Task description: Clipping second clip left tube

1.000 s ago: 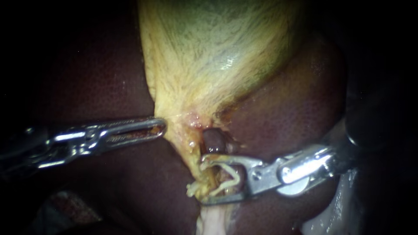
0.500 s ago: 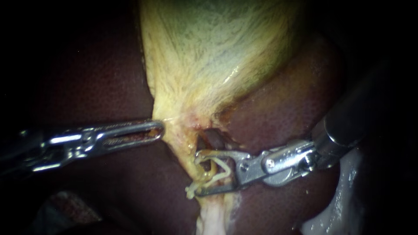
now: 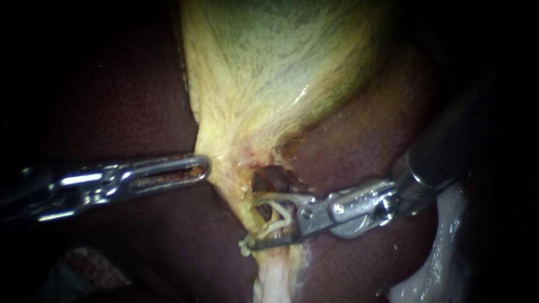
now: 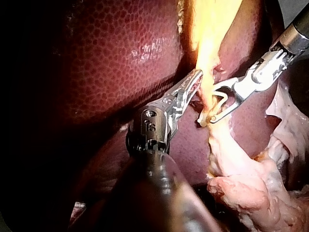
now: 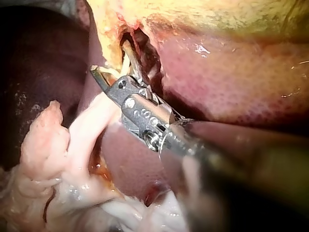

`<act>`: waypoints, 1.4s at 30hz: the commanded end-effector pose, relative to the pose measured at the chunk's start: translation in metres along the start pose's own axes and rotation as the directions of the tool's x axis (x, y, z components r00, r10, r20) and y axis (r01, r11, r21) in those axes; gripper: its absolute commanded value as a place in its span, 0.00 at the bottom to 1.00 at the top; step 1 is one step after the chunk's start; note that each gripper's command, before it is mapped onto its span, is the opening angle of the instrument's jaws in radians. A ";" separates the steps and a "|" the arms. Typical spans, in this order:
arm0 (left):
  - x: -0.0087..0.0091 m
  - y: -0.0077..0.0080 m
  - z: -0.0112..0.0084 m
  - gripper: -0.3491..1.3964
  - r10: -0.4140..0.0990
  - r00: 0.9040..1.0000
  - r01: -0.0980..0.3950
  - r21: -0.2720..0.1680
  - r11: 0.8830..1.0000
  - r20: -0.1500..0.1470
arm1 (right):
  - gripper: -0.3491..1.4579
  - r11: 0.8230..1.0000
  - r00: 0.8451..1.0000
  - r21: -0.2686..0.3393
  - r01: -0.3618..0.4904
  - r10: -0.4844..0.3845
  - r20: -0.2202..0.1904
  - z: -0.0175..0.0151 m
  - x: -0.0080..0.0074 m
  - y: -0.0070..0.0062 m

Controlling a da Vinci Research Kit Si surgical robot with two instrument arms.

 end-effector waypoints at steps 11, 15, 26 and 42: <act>-0.0002 -0.0005 0.0003 0.00 -0.002 1.000 0.002 -0.002 1.000 0.004 | 0.46 0.994 1.000 0.108 0.025 -0.023 -0.019 0.0020 0.0007 -0.0006; -0.0002 -0.0005 0.0003 0.00 -0.002 1.000 0.002 -0.003 1.000 0.004 | 0.44 0.995 0.999 0.100 0.032 -0.030 -0.018 0.0022 0.0005 -0.0003; -0.0002 -0.0006 0.0004 0.00 -0.002 1.000 0.002 -0.003 1.000 0.005 | 0.00 0.984 0.988 0.101 -0.148 0.142 0.063 0.0009 0.0002 -0.0003; -0.0003 -0.0006 0.0007 0.00 -0.003 1.000 0.003 -0.004 1.000 0.005 | 0.00 0.984 0.987 0.091 -0.151 0.145 0.076 0.0010 -0.0004 -0.0003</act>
